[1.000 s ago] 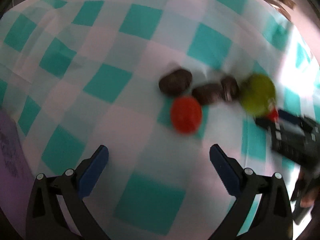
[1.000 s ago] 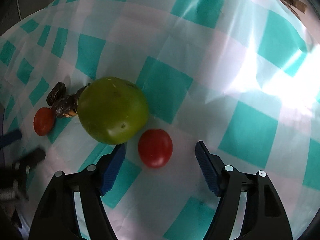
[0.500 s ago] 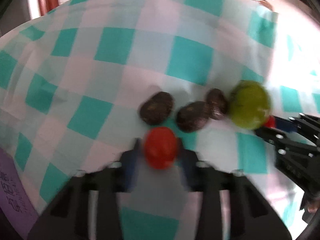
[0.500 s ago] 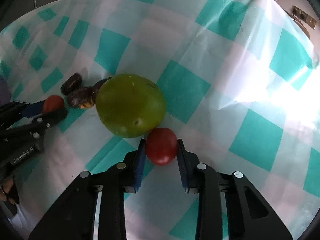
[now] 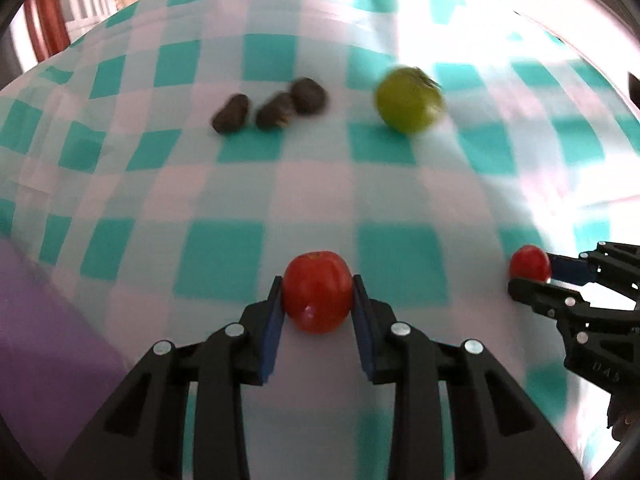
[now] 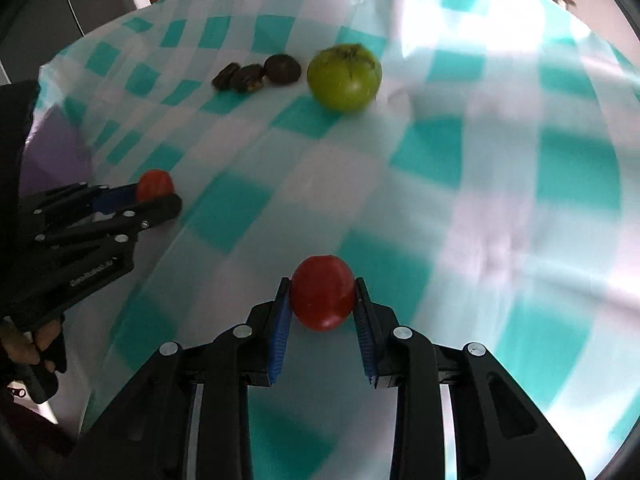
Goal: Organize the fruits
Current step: 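Grasp a red tomato with the right tool while the left tool grasps another, then carry both held tomatoes over the purple box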
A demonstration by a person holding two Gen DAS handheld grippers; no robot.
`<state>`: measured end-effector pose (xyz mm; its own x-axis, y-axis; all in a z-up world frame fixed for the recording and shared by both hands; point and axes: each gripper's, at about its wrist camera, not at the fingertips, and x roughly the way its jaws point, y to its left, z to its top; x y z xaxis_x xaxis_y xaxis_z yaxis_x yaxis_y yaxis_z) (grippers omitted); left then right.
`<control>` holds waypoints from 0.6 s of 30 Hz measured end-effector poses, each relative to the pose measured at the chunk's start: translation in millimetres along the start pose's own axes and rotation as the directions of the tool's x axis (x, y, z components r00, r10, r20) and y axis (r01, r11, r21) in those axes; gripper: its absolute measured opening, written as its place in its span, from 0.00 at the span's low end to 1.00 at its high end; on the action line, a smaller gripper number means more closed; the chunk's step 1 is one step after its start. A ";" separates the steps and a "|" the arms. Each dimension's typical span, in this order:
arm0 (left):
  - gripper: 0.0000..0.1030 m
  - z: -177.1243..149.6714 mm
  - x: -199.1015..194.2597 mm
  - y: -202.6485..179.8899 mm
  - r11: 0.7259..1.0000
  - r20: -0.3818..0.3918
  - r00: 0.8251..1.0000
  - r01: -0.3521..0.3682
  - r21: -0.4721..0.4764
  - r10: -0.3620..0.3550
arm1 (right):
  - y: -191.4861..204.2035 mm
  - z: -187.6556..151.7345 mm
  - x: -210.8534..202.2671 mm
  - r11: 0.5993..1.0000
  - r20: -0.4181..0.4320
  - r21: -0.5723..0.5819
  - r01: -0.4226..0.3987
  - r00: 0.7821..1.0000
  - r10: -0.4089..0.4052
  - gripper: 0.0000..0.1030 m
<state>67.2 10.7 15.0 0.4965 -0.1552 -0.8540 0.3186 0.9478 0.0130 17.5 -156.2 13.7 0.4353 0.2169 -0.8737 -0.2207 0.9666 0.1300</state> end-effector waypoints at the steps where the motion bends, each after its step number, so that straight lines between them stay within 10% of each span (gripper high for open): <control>1: 0.32 -6.6 -6.2 -5.9 1.000 0.001 1.000 0.002 0.014 -0.002 | 0.6 -11.1 -5.8 1.000 -0.006 0.001 -0.009 1.000 0.009 0.30; 18: 0.32 -87.9 -83.4 -107.6 1.000 -0.061 0.998 0.002 0.012 -0.001 | -39.8 -104.4 -120.0 0.997 0.049 0.005 -0.083 0.995 0.083 0.30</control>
<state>-79.5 -53.9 39.1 0.4462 -0.1388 -0.8841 0.3295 0.9440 0.0181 -117.0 -234.9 64.5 0.4574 0.3027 -0.8361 -0.2519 0.9459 0.2046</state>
